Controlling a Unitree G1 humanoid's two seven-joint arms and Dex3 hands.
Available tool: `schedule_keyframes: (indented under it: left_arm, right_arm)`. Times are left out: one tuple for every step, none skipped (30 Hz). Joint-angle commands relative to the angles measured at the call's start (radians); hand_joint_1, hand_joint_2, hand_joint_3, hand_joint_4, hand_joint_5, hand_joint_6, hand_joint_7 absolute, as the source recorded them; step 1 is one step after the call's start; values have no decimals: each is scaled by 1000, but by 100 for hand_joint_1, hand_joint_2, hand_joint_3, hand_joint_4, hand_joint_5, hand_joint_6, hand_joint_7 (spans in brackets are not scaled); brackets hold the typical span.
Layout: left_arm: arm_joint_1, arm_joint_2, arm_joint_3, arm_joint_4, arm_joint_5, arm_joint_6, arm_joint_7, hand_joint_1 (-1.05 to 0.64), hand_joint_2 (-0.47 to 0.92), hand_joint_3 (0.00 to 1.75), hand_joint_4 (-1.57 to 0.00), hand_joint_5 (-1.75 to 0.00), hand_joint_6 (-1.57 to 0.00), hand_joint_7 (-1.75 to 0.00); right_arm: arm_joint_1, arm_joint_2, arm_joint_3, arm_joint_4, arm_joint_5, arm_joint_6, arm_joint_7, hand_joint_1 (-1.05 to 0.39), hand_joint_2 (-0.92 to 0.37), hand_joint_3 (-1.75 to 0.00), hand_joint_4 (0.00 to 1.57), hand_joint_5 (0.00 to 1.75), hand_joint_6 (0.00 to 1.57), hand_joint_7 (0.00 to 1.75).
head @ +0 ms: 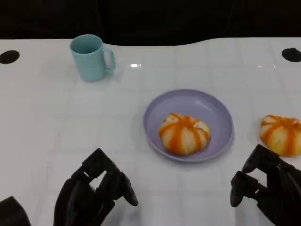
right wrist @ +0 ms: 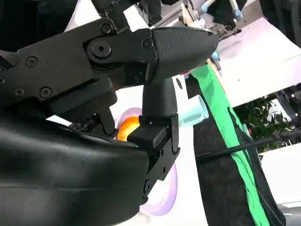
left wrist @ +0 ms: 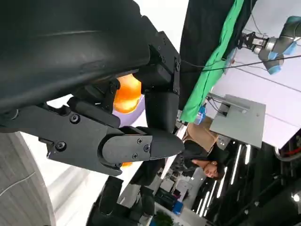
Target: Grasp the bread from the table and place it into the plate.
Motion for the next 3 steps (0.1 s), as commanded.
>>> schedule_keyframes:
  left_arm:
    - [-8,11,7,-1,2,2,4,-55,92,48,-81,-175,-55,-175]
    - [-11,11,8,2,1,1,2,-55,92,48,-81,-175,-55,-175]
    - [-13,11,9,5,0,0,1,-55,92,48,-81,-175,-55,-175]
  right_arm:
    - [7,-9,-11,-8,6,-3,-6,-58,-92,-33,75,175,61,158]
    - [7,-8,-11,-7,6,-4,-5,-58,-92,-33,75,175,61,158]
    - [7,-9,-10,-10,5,1,-9,-58,-92,-34,75,175,61,158]
